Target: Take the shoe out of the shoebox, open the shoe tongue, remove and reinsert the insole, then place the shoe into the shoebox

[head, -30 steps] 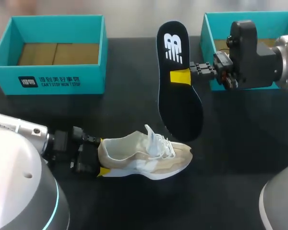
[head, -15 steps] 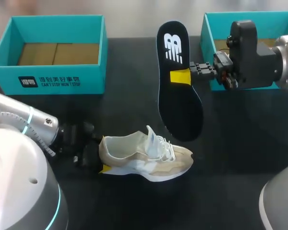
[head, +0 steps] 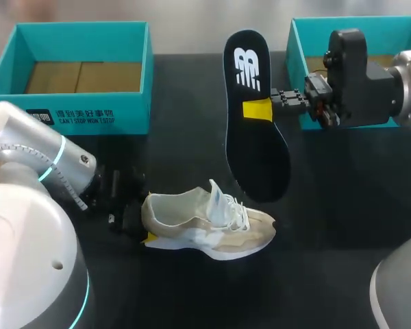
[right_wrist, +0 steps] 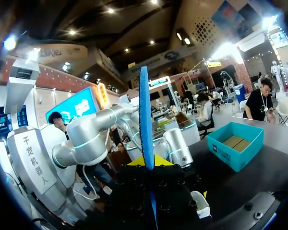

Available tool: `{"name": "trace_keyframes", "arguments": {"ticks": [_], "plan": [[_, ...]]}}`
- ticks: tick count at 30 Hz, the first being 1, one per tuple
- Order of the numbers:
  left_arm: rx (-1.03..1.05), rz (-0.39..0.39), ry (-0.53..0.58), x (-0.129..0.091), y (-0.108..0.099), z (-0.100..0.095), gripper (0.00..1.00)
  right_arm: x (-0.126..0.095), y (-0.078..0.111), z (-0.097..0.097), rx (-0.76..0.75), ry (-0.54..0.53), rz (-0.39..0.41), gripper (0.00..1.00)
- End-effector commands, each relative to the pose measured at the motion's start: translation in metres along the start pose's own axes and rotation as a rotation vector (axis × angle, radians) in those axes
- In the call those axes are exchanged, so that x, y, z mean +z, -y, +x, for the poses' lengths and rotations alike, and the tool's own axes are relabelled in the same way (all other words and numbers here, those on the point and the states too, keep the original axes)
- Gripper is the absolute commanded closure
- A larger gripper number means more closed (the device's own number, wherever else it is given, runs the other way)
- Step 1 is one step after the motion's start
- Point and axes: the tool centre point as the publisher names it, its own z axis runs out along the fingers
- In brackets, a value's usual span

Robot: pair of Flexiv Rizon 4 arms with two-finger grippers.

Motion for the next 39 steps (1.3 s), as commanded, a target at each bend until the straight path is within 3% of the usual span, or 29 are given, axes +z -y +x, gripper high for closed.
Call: {"name": "trace_keyframes", "arguments": {"ticks": [1, 7, 22, 26, 34, 39], "plan": [[0.003, -0.182, 0.004, -0.005, 0.002, -0.001, 0.00, 0.002, 0.000, -0.001, 0.001, 0.000, 0.000, 1.00], [0.059, -0.337, 0.004, -0.013, -0.002, 0.001, 0.00, 0.002, 0.000, -0.001, 0.001, 0.000, 0.000, 1.00], [0.059, -0.337, 0.004, -0.013, -0.002, 0.001, 0.00, 0.002, 0.000, -0.001, 0.001, 0.000, 0.000, 1.00], [0.173, -0.401, 0.015, -0.023, 0.001, 0.008, 0.00, 0.002, 0.000, -0.001, 0.001, 0.000, 0.000, 1.00], [0.167, -0.536, 0.038, -0.039, 0.002, 0.008, 0.00, 0.002, 0.000, -0.001, 0.001, 0.000, 0.000, 1.00], [0.164, -0.561, 0.015, -0.044, 0.002, 0.007, 0.00, 0.002, 0.000, -0.001, 0.001, 0.000, 0.000, 1.00]]}}
